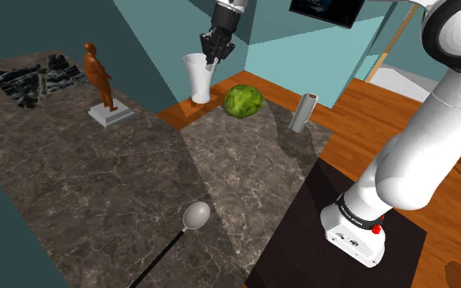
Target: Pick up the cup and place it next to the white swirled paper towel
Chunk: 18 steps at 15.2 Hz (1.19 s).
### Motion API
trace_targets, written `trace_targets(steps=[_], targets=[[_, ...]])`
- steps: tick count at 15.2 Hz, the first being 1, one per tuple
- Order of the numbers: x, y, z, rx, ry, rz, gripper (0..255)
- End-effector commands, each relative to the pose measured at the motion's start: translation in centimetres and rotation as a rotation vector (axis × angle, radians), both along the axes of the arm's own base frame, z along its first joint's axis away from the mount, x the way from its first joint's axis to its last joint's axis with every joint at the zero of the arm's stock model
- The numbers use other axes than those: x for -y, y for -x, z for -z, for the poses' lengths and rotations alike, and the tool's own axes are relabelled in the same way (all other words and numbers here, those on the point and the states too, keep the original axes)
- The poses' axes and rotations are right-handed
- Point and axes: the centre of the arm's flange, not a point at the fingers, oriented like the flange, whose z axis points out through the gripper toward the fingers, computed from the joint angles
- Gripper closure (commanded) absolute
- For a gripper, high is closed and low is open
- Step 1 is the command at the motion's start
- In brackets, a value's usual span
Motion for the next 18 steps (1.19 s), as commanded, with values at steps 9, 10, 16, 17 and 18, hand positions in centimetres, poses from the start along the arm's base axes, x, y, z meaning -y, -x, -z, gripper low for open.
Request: trace_targets(steps=[9,10,16,17,18], targets=[[13.2,-0.5,0.2,0.0,0.0,-0.001,255],[14.5,-0.5,0.2,0.0,0.0,-0.001,255],[22.4,-0.7,0.2,0.0,0.0,-0.001,255],[23.7,-0.7,0.2,0.0,0.0,-0.001,255],[25.0,-0.7,0.2,0.0,0.0,-0.001,255]])
